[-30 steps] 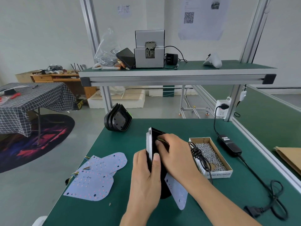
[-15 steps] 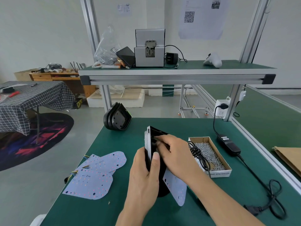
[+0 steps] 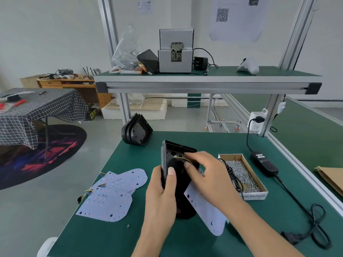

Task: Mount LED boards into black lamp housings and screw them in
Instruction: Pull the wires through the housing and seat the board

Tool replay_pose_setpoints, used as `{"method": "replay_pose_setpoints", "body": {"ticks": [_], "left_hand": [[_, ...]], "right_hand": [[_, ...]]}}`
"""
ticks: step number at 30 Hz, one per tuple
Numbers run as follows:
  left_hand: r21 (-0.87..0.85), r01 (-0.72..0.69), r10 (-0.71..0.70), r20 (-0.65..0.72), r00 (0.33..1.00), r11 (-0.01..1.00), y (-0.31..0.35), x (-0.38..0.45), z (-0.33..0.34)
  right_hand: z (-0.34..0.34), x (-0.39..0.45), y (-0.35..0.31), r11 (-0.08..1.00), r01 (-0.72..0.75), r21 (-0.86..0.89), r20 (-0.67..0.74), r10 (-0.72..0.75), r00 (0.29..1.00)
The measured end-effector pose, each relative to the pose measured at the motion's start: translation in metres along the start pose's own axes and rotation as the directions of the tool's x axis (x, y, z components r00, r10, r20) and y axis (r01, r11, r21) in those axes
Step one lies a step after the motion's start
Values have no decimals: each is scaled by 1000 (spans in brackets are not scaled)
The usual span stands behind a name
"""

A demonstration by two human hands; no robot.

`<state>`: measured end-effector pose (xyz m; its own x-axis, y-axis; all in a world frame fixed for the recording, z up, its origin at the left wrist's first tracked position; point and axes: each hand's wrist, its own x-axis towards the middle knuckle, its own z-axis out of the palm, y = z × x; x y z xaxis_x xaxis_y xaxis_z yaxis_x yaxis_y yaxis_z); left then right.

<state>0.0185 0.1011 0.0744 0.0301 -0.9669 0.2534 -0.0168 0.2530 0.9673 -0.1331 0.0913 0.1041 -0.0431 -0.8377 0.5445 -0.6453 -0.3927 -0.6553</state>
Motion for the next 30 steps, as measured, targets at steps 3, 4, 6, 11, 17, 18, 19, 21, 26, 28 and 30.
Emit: {"method": "replay_pose_setpoints", "body": {"ticks": [3, 4, 6, 11, 17, 18, 19, 21, 26, 28, 30], "left_hand": [[-78, 19, -18, 20, 1000, 997, 1, 4, -7], [-96, 32, -30, 26, 999, 995, 0, 4, -8], [-123, 52, -48, 29, 998, 991, -2, 5, -11], [-156, 77, -74, 24, 997, 985, -6, 8, -13], [-210, 124, -99, 124, 987, 970, -6, 8, -15], [-211, 119, -88, 150, 985, 970, -6, 7, -16], [-207, 107, -73, 166, 983, 972, -7, 5, -16], [-211, 95, -58, 176, 983, 973, -8, 1, -15], [-242, 147, -89, 236, 968, 959, -10, -6, -9], [-273, 191, -119, 259, 958, 943, -11, -6, -8], [-304, 230, -150, 265, 952, 924, -10, -6, -7]], "right_hand": [[-15, -11, 16, 998, 60, -20, 131, -57, 990], [-19, -14, 20, 995, 97, -37, 196, -88, 977], [-26, -19, 25, 984, 165, -68, 318, -135, 938], [-40, -13, 22, 851, 420, -317, 525, -211, 824], [-48, 7, 10, 931, 297, -213, 641, -97, 762], [-51, 11, 8, 960, 221, -172, 634, -64, 771], [-53, 14, 6, 981, 145, -129, 618, -35, 785], [-56, 19, 1, 999, 26, -41, 556, 2, 831], [-47, 29, -2, 985, -126, 122, 361, 74, 930], [-41, 31, -2, 984, -125, 123, 302, 83, 950], [-36, 33, -3, 984, -130, 122, 267, 93, 959]]}}
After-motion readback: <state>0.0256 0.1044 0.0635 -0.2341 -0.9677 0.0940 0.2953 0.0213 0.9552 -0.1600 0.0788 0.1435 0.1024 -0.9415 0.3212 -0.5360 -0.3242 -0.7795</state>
